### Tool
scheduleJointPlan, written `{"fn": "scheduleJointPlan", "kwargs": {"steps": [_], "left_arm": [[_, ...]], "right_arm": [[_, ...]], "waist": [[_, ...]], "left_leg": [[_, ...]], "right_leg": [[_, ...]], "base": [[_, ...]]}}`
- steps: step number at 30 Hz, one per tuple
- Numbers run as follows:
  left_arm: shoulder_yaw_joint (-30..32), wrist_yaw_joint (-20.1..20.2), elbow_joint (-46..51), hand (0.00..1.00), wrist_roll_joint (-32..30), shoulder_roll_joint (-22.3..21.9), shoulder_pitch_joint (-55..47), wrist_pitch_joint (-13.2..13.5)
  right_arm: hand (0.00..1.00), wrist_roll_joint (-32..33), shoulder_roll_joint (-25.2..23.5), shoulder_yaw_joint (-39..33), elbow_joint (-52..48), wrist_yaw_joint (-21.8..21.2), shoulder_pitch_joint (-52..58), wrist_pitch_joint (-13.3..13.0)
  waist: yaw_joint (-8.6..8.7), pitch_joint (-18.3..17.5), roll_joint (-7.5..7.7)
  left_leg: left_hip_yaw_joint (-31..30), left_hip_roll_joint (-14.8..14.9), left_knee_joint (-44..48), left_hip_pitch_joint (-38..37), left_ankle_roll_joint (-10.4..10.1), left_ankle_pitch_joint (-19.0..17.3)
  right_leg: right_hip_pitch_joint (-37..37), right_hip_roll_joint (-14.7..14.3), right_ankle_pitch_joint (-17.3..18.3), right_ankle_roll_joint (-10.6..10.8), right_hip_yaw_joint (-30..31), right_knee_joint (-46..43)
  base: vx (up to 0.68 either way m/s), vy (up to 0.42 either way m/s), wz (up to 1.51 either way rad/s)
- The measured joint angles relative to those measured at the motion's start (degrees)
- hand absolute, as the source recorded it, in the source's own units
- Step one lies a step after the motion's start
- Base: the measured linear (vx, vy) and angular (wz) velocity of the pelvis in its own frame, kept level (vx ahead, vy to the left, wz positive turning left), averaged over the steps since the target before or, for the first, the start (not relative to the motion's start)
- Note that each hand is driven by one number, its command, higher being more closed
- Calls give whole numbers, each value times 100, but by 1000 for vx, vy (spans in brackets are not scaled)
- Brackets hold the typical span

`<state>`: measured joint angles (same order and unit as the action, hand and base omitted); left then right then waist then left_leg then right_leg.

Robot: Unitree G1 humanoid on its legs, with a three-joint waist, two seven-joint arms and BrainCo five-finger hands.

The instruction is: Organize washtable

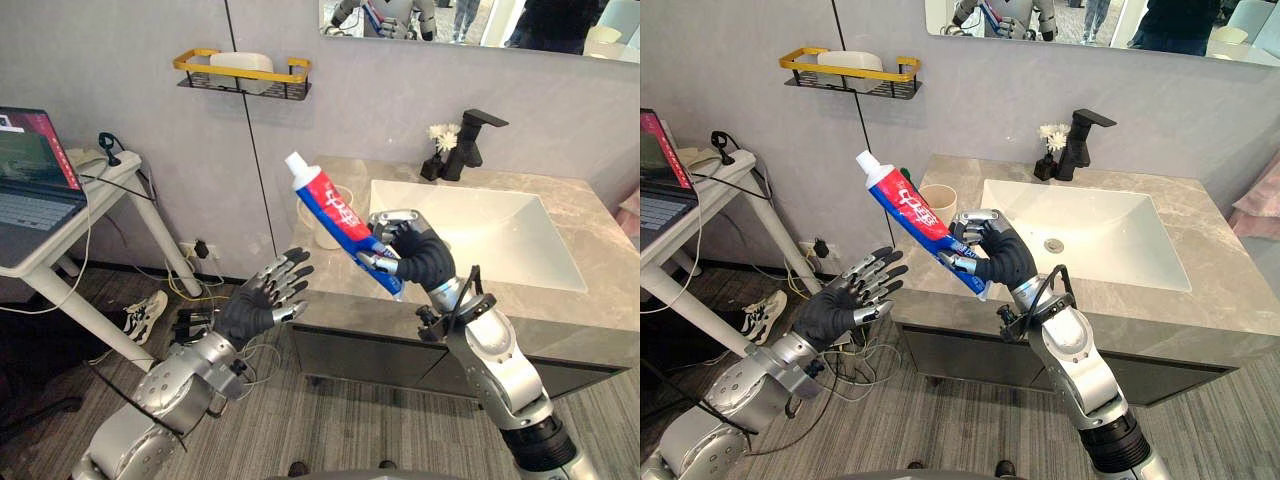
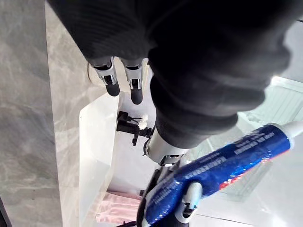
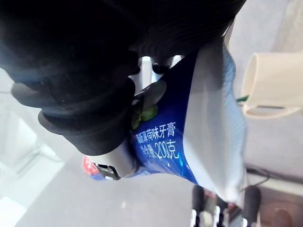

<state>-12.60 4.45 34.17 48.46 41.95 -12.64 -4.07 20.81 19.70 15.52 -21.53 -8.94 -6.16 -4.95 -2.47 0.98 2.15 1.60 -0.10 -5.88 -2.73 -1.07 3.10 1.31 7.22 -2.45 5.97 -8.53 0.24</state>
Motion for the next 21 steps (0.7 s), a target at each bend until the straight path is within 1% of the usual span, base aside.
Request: {"fn": "scheduleJointPlan", "kwargs": {"steps": [2,5,9,13,17,21], "left_arm": [[4,-9,27,0,66,0,1,17],[5,-90,27,0,84,-3,5,18],[4,-91,26,0,110,-43,10,18],[-27,-95,26,0,112,-336,22,18],[-102,-95,24,0,250,-549,43,17],[-331,-132,-112,0,274,-765,229,15]], "right_arm": [[100,-1,-19,6,13,-36,169,10],[100,-5,-30,51,106,-171,251,107],[100,-8,-66,122,274,-269,348,133],[100,-13,-85,132,336,-266,417,149],[100,-13,-93,257,358,-268,420,148],[100,-15,-194,339,605,-363,422,147]], "waist": [[-2,31,3],[7,105,16],[9,124,23],[10,133,36],[28,133,45],[26,128,53]], "left_leg": [[0,-2,0,1,1,-1],[4,-7,-1,-1,1,0],[6,-19,-2,2,1,0],[2,-24,-2,9,15,10],[3,-27,-3,39,20,14],[3,-30,-3,37,27,20]], "right_leg": [[2,4,7,-8,0,-1],[5,3,23,-31,1,-5],[10,0,28,-39,1,-8],[16,1,29,-41,-3,-8],[88,2,32,-44,1,-25],[88,4,30,-44,1,-32]], "base": [[0,0,0],[0,0,0],[0,0,0],[0,0,0],[0,0,0],[0,0,0]]}}
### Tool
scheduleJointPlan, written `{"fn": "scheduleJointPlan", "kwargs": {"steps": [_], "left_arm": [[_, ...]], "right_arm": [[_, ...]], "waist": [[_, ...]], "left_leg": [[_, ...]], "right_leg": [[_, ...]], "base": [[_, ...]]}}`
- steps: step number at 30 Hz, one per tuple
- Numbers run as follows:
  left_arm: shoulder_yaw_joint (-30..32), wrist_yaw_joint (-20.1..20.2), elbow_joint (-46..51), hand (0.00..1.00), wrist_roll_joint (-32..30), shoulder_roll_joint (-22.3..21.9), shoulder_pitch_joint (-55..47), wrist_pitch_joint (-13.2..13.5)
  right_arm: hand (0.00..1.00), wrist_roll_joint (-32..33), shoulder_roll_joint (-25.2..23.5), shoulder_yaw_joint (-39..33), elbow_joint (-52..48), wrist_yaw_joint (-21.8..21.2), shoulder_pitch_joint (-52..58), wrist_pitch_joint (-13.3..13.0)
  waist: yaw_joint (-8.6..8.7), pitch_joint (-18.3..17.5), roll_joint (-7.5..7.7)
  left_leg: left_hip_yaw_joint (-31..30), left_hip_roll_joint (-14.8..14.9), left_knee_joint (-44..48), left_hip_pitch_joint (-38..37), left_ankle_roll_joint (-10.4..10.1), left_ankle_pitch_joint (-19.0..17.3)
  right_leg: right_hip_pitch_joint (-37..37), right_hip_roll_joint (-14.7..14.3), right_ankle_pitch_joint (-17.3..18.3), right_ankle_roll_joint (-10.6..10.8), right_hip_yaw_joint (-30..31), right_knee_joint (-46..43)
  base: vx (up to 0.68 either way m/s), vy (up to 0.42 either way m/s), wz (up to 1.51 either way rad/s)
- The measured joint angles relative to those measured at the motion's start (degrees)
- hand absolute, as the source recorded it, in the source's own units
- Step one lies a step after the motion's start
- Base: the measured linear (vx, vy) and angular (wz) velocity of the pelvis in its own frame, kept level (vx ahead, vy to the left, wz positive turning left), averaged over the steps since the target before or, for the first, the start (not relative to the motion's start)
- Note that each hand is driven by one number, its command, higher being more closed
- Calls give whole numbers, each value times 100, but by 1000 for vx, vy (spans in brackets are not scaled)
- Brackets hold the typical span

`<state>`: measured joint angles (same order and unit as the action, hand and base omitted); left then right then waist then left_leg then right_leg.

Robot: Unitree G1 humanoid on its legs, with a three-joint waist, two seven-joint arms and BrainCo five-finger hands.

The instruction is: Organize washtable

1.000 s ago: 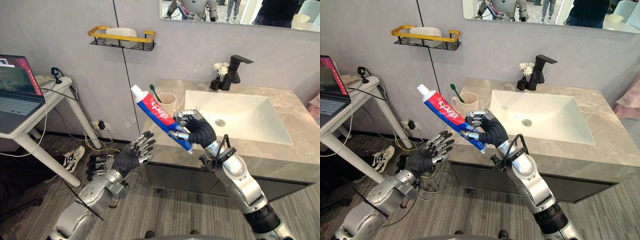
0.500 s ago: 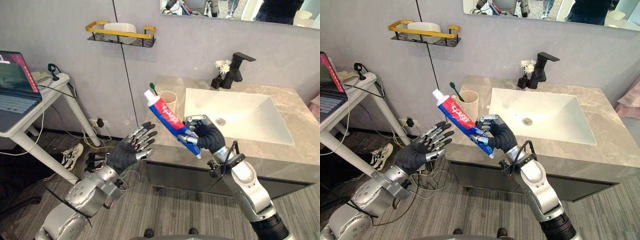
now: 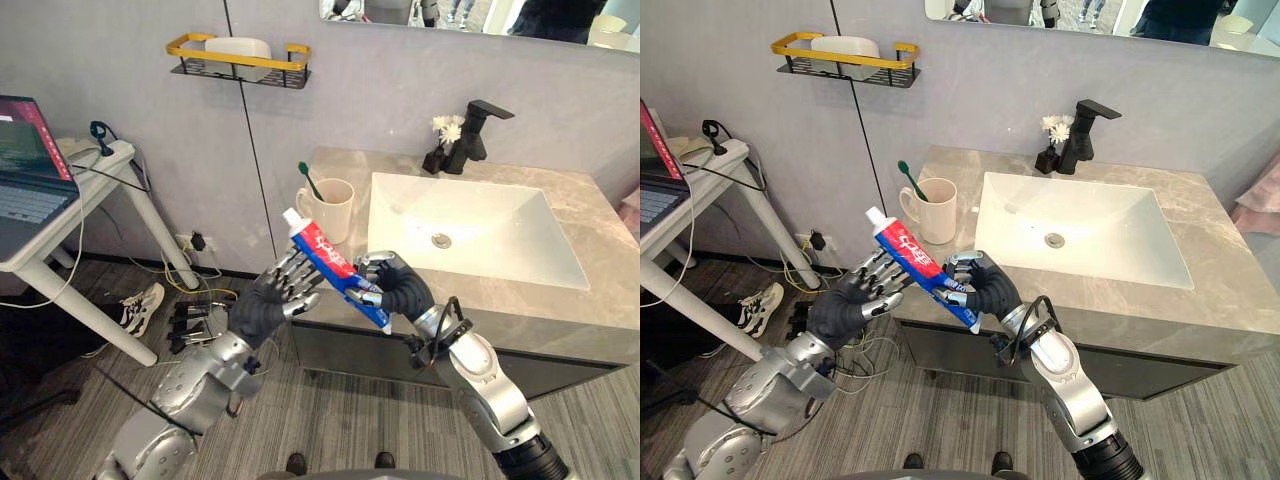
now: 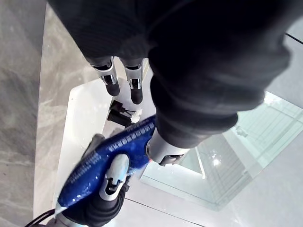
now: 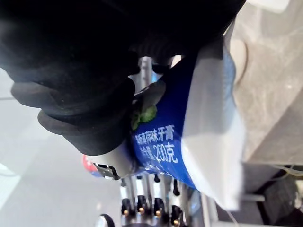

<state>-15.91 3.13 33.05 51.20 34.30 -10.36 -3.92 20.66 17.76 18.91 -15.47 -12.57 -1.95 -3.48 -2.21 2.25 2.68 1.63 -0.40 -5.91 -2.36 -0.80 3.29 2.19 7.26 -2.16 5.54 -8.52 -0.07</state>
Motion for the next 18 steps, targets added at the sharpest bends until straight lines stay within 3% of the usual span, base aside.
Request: {"fn": "scheduleJointPlan", "kwargs": {"steps": [10,18], "left_arm": [[-479,-204,-371,0,286,-598,413,58],[-717,-241,-475,0,335,-716,740,62]], "right_arm": [[100,-64,-151,17,148,4,0,-39],[100,-105,-168,120,316,17,-2,-196]], "waist": [[45,-13,21],[156,-32,49]], "left_leg": [[0,-9,0,-1,1,2],[11,-14,1,-2,4,3]], "right_leg": [[6,9,-1,-2,1,-14],[6,4,-42,2,55,-23]], "base": [[0,0,0],[0,0,-3]]}}
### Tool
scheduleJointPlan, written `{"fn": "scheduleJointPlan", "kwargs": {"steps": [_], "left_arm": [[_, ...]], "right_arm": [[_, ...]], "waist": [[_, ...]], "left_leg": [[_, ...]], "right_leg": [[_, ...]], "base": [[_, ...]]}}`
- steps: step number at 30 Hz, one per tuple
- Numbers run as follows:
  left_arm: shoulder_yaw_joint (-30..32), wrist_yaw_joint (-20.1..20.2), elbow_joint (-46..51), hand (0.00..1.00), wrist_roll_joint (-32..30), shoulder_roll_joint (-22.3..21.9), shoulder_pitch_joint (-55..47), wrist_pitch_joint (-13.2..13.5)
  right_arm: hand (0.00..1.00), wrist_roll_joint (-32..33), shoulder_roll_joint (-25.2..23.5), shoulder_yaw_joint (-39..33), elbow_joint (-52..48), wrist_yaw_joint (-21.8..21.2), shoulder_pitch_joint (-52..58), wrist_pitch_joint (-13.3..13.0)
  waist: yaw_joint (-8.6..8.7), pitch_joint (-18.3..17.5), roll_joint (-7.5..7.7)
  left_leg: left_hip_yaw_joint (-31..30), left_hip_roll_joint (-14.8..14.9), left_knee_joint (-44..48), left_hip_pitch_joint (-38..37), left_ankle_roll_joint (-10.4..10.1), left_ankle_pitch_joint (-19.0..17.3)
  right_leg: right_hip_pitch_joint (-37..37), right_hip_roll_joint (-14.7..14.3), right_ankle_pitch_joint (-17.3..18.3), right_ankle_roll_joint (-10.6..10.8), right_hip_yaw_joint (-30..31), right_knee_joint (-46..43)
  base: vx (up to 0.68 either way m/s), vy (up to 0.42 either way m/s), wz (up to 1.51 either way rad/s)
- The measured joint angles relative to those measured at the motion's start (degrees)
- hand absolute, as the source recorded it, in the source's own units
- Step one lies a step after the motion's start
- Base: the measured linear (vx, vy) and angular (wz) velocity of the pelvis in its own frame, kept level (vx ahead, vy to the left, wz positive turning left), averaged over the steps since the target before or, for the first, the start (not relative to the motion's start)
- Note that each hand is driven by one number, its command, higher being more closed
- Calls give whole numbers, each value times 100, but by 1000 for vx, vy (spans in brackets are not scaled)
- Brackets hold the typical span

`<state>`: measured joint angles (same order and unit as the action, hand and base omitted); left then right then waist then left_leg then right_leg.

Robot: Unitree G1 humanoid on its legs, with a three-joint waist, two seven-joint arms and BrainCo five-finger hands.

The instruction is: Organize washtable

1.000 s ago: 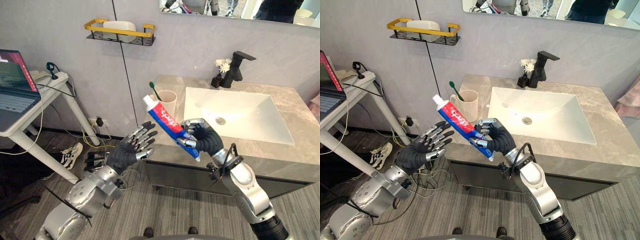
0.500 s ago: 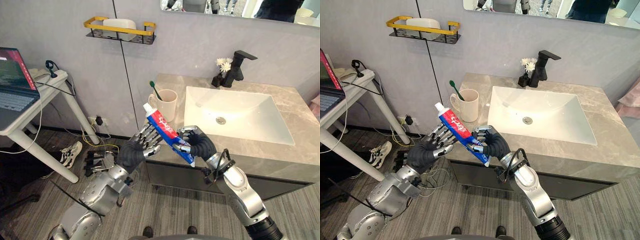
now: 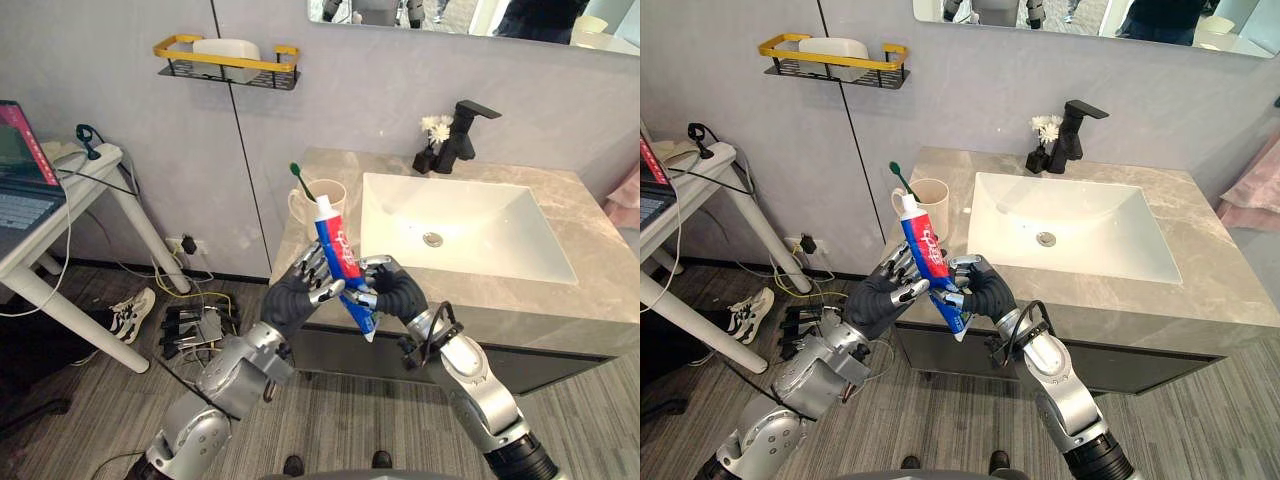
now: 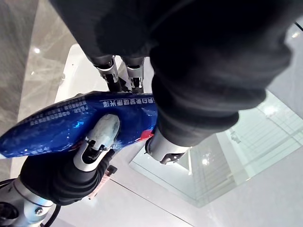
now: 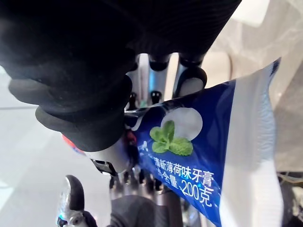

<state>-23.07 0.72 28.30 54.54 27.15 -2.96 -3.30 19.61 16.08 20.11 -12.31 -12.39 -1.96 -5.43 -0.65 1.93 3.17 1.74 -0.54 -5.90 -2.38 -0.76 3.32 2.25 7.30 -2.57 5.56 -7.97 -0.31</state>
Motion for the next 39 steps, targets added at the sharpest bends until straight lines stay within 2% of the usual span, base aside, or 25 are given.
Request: {"fn": "scheduleJointPlan", "kwargs": {"steps": [22,23,39], "left_arm": [[-408,-218,-288,0,-11,-25,647,8],[-413,-218,-364,100,-12,-81,667,8],[-396,-423,-702,100,-128,-449,938,29]], "right_arm": [[100,-27,-12,77,159,122,-4,-98],[100,-81,-53,80,206,122,-4,-95],[100,-224,-99,139,234,214,-79,-198]], "waist": [[4,-178,72],[4,-213,70],[4,-251,104]], "left_leg": [[8,-66,0,13,4,2],[9,-67,0,12,4,2],[77,-62,4,6,1,0]], "right_leg": [[88,72,18,-37,16,-67],[88,72,18,-37,18,-67],[109,71,18,-39,54,-53]], "base": [[0,0,0],[0,0,0],[0,0,0]]}}
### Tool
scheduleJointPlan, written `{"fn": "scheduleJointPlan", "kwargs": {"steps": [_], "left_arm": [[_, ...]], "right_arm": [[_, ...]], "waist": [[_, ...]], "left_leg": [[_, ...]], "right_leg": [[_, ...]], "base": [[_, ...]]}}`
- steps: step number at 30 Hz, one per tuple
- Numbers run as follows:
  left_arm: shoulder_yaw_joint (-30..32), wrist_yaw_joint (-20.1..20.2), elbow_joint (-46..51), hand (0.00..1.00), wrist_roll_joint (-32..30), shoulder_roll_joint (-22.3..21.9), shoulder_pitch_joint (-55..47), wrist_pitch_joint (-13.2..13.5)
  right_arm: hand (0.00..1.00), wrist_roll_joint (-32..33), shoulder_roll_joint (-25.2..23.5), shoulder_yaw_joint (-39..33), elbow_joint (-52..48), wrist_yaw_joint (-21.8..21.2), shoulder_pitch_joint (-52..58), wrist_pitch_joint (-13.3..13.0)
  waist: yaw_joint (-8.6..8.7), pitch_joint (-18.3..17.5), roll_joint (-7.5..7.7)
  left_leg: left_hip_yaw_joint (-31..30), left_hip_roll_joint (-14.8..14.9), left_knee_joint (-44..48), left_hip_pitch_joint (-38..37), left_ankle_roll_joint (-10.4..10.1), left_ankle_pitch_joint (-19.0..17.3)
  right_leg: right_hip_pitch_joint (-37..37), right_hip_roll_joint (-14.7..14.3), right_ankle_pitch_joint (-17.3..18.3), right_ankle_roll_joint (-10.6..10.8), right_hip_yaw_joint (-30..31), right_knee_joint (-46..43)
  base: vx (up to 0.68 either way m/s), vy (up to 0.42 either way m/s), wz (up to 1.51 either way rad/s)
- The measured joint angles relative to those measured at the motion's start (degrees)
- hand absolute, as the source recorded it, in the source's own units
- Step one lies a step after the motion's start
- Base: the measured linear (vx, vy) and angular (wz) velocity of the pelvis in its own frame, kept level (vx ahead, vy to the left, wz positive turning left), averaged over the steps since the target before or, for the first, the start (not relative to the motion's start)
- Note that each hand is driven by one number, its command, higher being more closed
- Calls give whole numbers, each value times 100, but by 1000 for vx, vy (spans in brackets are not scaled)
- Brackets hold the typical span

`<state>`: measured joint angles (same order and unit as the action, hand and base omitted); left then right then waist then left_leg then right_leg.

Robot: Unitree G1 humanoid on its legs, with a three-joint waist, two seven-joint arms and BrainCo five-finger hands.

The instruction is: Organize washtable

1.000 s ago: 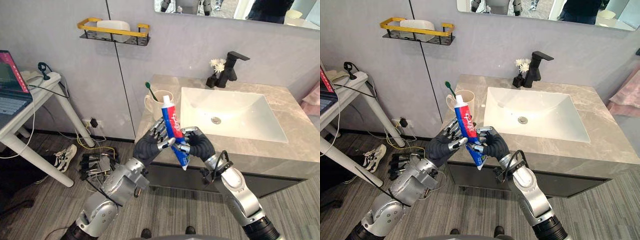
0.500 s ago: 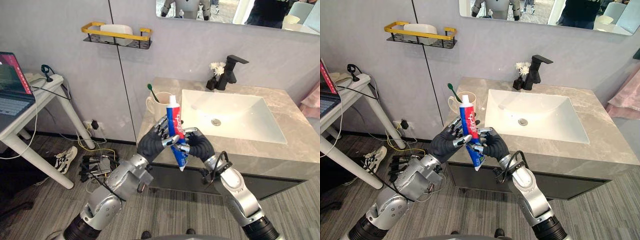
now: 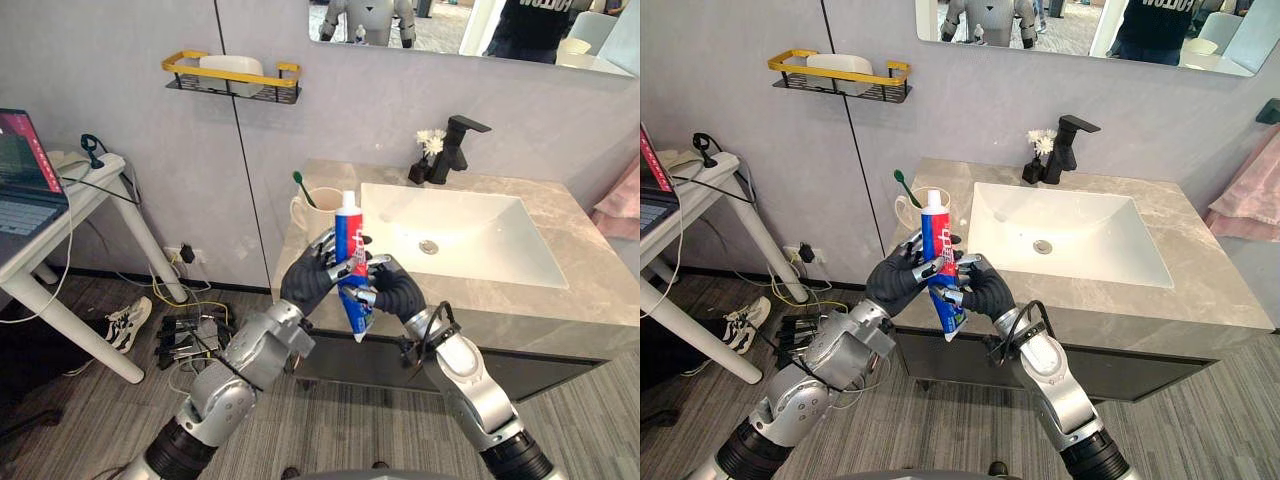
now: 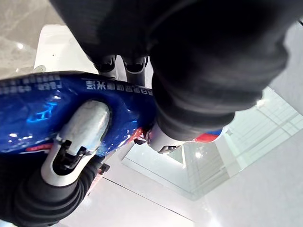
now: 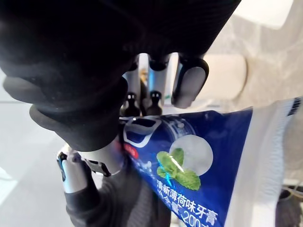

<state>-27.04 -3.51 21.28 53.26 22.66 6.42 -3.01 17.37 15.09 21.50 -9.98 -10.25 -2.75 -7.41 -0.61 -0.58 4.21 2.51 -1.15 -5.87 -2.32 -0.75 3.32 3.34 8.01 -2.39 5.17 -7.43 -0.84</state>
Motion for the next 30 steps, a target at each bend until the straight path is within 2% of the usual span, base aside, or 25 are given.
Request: {"fn": "scheduleJointPlan", "kwargs": {"steps": [2,3,9,13,16,18,21,26,30], "left_arm": [[-2,-23,0,100,-2,0,18,-1],[0,-27,0,100,-2,0,34,-1],[114,-32,-18,100,-193,0,247,-4],[237,-23,-130,100,-450,4,491,-20],[304,-17,-453,100,-574,61,1045,-20],[311,-11,-802,100,-677,142,1756,0],[313,-24,-1478,100,-683,372,2595,156],[320,-72,-1912,100,-872,579,3032,262],[347,-175,-2077,100,-1086,563,3199,377]], "right_arm": [[100,0,-2,4,0,5,-6,0],[0,2,-2,4,0,8,-20,-1],[0,62,-11,-5,0,24,-154,-6],[0,555,-21,119,282,-66,-142,29],[0,801,36,396,755,-352,74,261],[0,787,114,912,1201,-704,375,550],[0,760,145,1284,1391,-1003,785,675],[0,673,227,1252,1391,-986,842,612],[0,666,197,1227,1391,-965,905,578]], "waist": [[0,0,0],[-1,0,0],[-9,0,0],[-9,0,0],[-31,-1,4],[-34,-2,9],[-3,4,22],[-9,16,112],[-1,48,216]], "left_leg": [[9,1,1,-1,0,-1],[14,1,2,-1,1,-1],[70,7,30,-7,-9,-13],[89,11,26,-4,-18,-26],[86,12,3,17,-19,-30],[70,39,2,57,-22,-31],[54,52,4,99,-20,-31],[70,73,39,156,2,-28],[71,88,40,155,-2,-32]], "right_leg": [[1,0,-2,-2,5,6],[2,-1,-3,-3,7,8],[13,-9,-27,-38,43,32],[41,-17,-35,-51,77,32],[60,-18,-39,-57,75,34],[80,-14,-44,-63,61,56],[90,-10,-85,-74,42,133],[65,-14,-264,-36,54,315],[66,-24,-264,-37,50,317]], "base": [[0,0,0],[0,0,0],[0,2,-4],[-1,7,-6],[-2,1,-1],[7,4,4],[7,2,-2],[24,9,-3],[0,0,0]]}}
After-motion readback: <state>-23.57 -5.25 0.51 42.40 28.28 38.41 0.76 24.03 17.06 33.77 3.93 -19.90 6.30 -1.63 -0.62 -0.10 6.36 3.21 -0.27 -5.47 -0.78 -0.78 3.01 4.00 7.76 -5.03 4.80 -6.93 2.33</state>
